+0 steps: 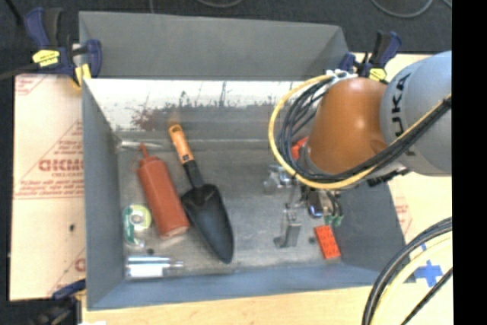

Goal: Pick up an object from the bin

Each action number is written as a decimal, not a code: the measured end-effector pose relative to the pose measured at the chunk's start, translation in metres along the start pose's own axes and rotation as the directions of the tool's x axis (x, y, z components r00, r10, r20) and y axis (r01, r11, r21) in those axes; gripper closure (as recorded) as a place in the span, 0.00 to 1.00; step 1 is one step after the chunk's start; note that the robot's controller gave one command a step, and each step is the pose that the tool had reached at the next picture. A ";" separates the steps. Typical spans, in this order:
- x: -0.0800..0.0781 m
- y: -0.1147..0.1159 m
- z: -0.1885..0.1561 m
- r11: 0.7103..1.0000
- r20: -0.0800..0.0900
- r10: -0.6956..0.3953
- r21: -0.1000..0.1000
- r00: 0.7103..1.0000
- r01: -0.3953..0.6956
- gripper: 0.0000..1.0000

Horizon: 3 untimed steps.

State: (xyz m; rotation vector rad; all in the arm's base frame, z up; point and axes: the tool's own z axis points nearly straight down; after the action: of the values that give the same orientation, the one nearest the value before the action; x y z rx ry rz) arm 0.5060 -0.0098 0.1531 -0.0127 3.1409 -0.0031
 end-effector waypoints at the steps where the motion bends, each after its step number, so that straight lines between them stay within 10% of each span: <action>1: 0.003 0.026 0.027 0.995 0.006 -0.102 -0.003 0.995 0.102 0.00; 2: -0.028 0.056 0.017 0.999 -0.001 -0.039 0.002 0.999 0.039 0.00; 3: -0.022 0.096 0.019 0.999 0.008 -0.048 -0.003 0.999 0.048 0.00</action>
Offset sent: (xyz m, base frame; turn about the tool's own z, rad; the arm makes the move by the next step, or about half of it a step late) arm 0.0764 0.1341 0.0081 0.1026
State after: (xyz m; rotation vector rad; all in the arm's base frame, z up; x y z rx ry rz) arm 0.5274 0.0867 0.1334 -0.0878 3.1318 0.0023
